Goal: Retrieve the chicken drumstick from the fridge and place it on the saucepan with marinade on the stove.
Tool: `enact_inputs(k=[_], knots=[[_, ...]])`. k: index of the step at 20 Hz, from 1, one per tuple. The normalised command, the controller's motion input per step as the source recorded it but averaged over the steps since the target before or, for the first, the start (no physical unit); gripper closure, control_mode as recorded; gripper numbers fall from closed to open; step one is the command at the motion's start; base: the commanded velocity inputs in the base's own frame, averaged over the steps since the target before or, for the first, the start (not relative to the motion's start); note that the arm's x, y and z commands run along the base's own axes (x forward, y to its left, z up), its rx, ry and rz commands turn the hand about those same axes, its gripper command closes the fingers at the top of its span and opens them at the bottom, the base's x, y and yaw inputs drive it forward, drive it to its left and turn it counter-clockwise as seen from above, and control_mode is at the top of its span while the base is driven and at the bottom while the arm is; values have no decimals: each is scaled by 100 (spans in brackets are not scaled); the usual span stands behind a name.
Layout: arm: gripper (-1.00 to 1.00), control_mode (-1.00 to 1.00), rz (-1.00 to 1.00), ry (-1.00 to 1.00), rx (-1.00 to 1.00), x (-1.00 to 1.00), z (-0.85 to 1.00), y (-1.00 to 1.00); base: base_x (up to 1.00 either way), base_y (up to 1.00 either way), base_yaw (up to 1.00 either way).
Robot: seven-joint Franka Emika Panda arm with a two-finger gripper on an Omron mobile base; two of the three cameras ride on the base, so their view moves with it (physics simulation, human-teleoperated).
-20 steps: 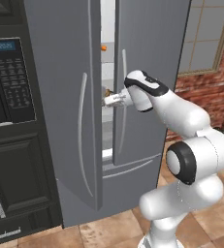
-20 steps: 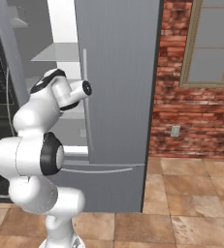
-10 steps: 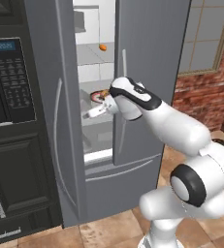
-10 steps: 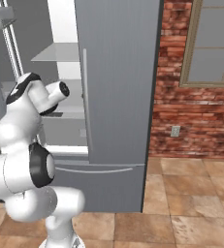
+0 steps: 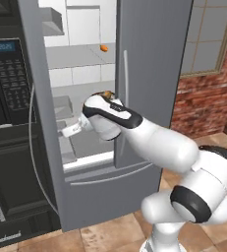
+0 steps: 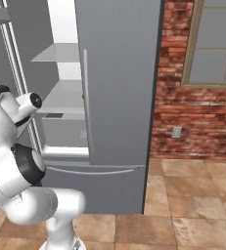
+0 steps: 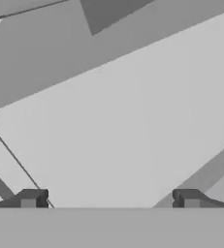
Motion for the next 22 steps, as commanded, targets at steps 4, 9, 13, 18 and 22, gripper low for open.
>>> enact_inputs(k=[4, 9, 13, 18, 22], knots=[[-100, -100, -1, -1, 14, -1, -43, 100, 0, 0, 0], [-100, -100, 0, 3, 0, 5, -12, 45, 0, 0, 0], [-100, -100, -11, -1, 0, -28, 41, -54, 0, 0, 0], [-100, -100, -44, 11, -13, -25, 87, -86, 0, 0, 0], [-100, -100, -51, 9, -14, -40, 91, -99, 0, 0, 0]])
